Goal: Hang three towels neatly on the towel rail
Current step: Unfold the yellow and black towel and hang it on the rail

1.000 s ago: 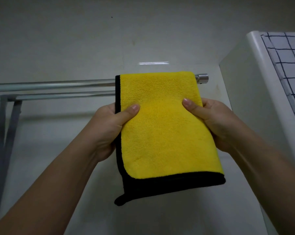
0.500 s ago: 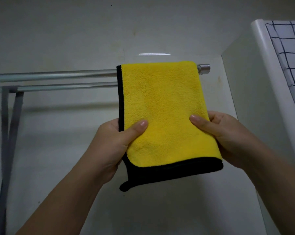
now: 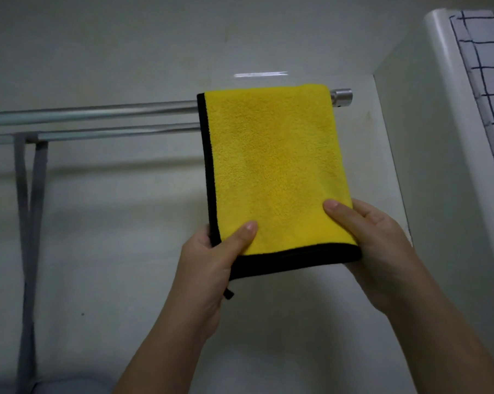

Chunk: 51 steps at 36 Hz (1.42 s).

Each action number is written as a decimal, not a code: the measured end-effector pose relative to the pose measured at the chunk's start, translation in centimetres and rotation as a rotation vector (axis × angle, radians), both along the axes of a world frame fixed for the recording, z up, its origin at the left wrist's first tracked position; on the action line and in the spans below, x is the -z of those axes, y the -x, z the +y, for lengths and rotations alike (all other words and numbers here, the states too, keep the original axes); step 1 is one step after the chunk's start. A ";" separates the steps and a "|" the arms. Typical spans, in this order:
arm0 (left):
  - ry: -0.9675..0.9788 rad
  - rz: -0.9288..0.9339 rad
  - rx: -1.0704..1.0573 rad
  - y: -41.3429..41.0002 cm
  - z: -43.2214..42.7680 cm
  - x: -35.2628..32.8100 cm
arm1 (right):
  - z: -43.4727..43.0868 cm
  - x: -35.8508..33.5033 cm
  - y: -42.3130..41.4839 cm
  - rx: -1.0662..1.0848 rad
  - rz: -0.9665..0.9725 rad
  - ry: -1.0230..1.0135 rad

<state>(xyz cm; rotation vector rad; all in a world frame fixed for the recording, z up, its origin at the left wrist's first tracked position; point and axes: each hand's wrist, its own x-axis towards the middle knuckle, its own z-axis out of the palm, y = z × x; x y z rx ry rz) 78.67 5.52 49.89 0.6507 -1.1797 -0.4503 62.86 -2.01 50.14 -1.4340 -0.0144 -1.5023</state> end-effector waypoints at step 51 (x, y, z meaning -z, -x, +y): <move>0.283 0.577 0.234 6.4 -0.3 4.3 | 4.9 4.6 -6.3 -0.344 -0.506 -0.295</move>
